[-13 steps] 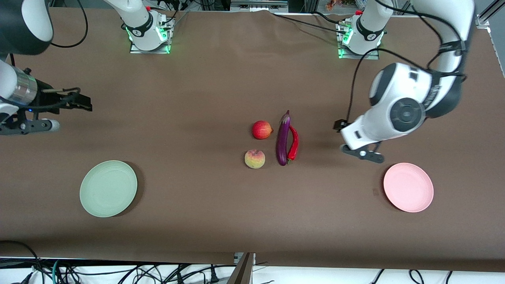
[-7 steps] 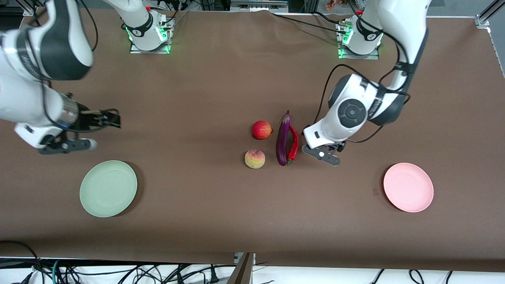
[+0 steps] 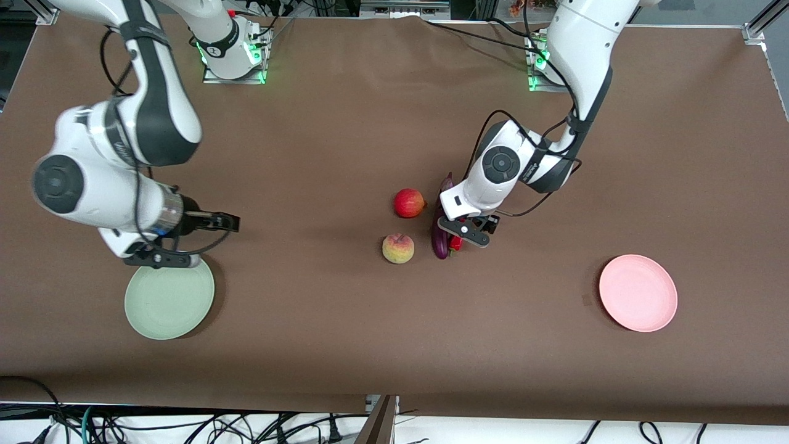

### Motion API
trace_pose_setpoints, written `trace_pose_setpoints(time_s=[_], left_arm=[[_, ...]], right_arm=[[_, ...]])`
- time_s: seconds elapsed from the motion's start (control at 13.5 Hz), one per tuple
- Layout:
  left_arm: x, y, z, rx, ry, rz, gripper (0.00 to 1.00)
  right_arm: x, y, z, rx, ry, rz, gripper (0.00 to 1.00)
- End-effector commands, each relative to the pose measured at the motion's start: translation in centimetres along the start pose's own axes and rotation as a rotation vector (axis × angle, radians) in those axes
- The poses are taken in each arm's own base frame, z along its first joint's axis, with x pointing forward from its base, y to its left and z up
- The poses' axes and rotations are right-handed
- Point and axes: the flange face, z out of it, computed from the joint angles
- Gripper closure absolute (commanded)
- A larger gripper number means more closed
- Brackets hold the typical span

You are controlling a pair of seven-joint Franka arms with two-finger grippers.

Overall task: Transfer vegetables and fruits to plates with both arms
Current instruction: 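Move the left gripper to the chili while the right gripper reaches the peach, then grasp the chili with the left gripper while the right gripper grasps the peach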

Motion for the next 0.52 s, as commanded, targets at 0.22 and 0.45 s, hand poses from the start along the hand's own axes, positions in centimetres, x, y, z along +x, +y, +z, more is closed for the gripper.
trace_pose_setpoints(time_s=[0.22,0.45], left_arm=[[0.1,-0.7,1.1,0.003,0.011,-0.018,0.13],[0.5,-2.0,0.7,0.003,0.021,-0.036,0.12]], right_arm=[[-1.0,-9.8,4.6,0.033,0.086,0.109,0.00],[-2.0,-15.1,7.2,0.074,0.165,0.186,0.00]])
